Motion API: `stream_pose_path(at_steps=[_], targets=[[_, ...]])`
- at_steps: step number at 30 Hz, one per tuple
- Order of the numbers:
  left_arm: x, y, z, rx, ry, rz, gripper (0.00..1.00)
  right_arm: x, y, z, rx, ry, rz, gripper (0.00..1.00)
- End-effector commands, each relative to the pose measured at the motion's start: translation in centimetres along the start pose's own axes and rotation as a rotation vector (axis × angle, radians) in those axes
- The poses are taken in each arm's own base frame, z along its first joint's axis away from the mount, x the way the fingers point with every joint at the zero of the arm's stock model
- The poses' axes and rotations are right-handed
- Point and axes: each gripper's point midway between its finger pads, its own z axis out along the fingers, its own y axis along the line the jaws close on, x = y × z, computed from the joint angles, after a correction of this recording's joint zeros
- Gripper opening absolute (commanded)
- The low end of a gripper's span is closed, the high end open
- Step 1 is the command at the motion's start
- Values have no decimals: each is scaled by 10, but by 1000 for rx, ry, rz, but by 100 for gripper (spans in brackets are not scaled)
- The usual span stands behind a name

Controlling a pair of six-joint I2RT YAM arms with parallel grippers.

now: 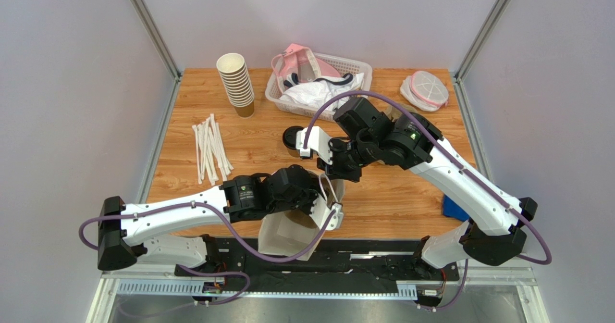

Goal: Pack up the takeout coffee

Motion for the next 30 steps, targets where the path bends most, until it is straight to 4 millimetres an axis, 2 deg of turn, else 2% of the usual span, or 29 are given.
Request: stream_pose_path(at_steps=[1, 12, 22, 30], targets=[[-2, 8, -6, -4, -7, -8, 1, -21, 6, -15, -11, -94, -36, 0], [-14, 8, -40, 103, -28, -72, 0, -20, -1, -12, 26, -93, -47, 0], [-14, -7, -46, 207, 7, -114, 0, -20, -6, -11, 50, -89, -50, 0], [-27, 5, -59, 192, 1, -131, 0, -18, -11, -9, 75, -77, -44, 0]])
